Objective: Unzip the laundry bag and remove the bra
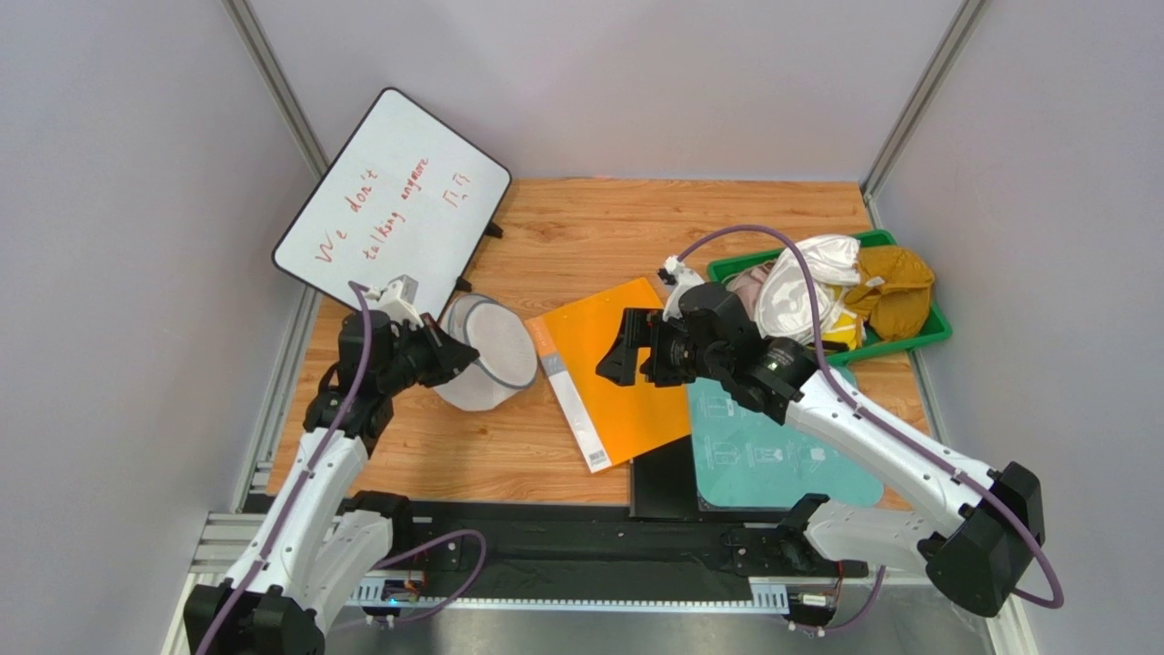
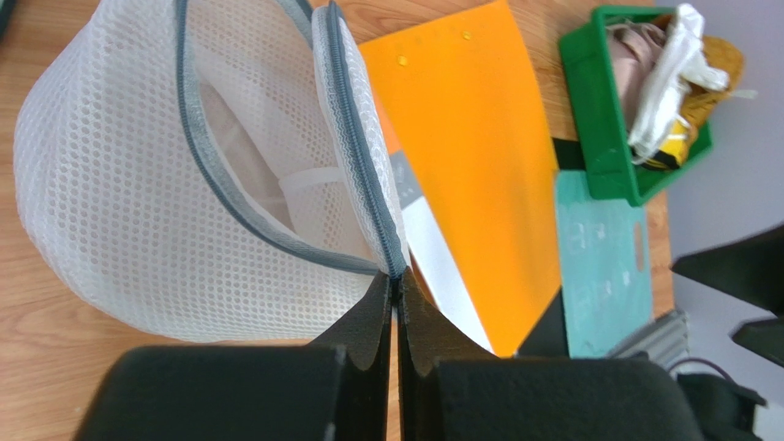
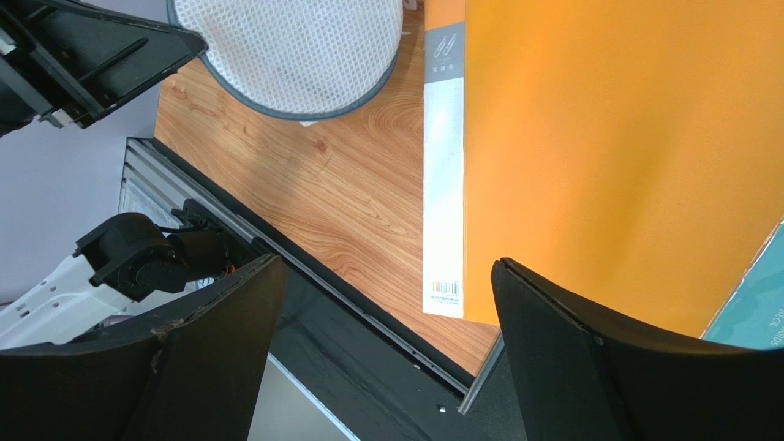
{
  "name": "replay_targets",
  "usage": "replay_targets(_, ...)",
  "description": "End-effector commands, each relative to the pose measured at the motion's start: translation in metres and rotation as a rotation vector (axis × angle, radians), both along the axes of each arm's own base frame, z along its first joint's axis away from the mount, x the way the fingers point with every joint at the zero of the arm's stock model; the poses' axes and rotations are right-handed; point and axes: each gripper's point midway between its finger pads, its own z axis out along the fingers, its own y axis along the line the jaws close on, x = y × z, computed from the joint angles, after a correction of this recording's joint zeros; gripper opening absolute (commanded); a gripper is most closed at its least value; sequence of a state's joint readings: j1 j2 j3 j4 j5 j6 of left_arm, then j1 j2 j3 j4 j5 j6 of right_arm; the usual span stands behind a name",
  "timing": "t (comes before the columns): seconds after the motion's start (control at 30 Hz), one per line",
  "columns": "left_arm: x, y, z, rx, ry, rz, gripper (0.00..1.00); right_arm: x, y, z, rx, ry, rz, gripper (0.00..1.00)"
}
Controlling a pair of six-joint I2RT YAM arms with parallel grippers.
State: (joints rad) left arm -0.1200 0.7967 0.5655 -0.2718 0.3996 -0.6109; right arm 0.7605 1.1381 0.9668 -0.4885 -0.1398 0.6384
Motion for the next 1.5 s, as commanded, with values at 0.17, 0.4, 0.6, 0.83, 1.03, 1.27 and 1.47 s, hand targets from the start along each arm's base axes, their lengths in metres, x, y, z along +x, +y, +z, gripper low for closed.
replay_targets(0.17,0.018,0.038,-0.022,0.134,0.074,0.173,0.00,-0.004,0.000,0.022,0.065,-0.065,0.021,0.89)
replay_targets(0.4,0.011,0.067,-0.034,0.211,0.167,0.323,0.13,-0.009,-0.008,0.023,0.056,-0.076,0.017,0.89)
replay_targets(0.6,0.004,0.078,-0.032,0.247,0.168,0.369,0.51,-0.012,-0.012,0.028,0.065,-0.091,0.016,0.89)
replay_targets(0.83,0.005,0.078,-0.012,0.269,0.125,0.341,0.85,-0.016,-0.020,0.033,0.057,-0.109,0.009,0.90)
replay_targets(1.03,-0.008,0.082,0.031,0.290,0.048,0.336,1.00,-0.010,-0.037,0.034,-0.003,-0.156,-0.044,0.90)
replay_targets(1.27,-0.031,0.076,0.063,0.335,-0.057,0.230,1.00,0.001,-0.062,0.028,-0.110,-0.218,-0.128,0.90)
replay_targets(1.47,-0.054,0.057,0.081,0.324,-0.180,0.078,1.00,0.012,-0.089,0.015,-0.223,-0.265,-0.227,0.90)
